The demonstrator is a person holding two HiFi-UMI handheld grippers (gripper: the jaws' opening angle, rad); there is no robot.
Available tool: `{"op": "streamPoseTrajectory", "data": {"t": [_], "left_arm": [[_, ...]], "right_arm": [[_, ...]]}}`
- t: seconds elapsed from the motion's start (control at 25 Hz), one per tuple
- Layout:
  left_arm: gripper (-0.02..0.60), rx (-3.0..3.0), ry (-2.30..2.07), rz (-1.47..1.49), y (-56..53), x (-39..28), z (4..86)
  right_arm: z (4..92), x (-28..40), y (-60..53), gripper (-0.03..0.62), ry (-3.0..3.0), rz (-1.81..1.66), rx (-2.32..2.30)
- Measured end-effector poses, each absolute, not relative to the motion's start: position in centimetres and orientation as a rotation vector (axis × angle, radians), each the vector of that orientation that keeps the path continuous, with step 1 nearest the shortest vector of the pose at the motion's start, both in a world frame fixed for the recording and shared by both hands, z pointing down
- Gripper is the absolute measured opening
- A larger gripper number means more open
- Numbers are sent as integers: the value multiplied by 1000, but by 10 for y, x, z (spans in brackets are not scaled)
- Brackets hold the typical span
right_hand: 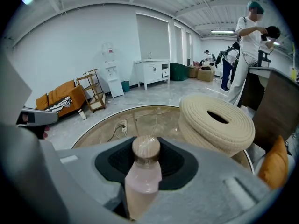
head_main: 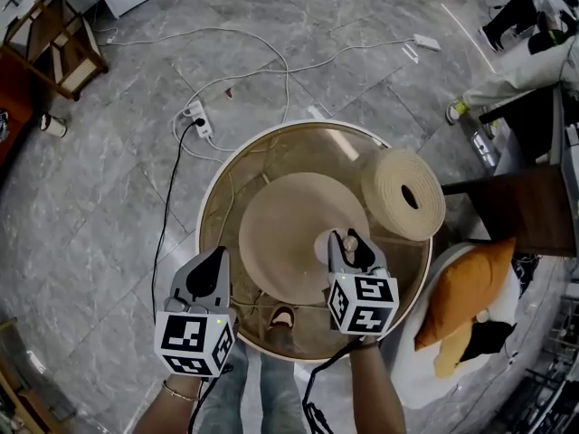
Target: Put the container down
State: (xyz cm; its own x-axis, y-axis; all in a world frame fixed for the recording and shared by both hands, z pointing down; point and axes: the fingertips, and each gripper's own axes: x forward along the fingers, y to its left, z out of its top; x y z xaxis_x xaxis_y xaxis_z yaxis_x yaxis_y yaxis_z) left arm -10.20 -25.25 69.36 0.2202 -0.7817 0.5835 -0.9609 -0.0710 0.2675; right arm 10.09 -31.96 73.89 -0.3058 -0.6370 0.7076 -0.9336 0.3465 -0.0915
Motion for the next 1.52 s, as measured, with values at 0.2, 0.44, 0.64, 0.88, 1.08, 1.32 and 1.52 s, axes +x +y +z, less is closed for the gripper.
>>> {"op": "streamPoseTrajectory", "data": {"t": [0.2,0.44,0.64,0.88,1.08,1.32,1.52], "left_arm": [[-3,1884,-1603,378,-251,-103,698],[-3,1879,-1597,386,-251,-104,702],[-3,1878,-1595,385,-250,-102,704],[-3,1892,-1586,389,-252,-99,704],[-3,1892,-1587,390,-252,-98,704],[-3,1891,-1580,388,-250,-97,705],[-3,1877,-1579,386,-248,-99,708]], "right_arm": [[747,100,-321,132,-2034,662,1341],[753,99,-320,132,-2026,679,1340],[756,101,-319,133,-2026,691,1344],[759,101,-319,132,-2025,694,1341],[760,103,-318,132,-2026,711,1354],[760,102,-315,132,-2028,701,1357],[760,102,-313,133,-2026,674,1360]]}}
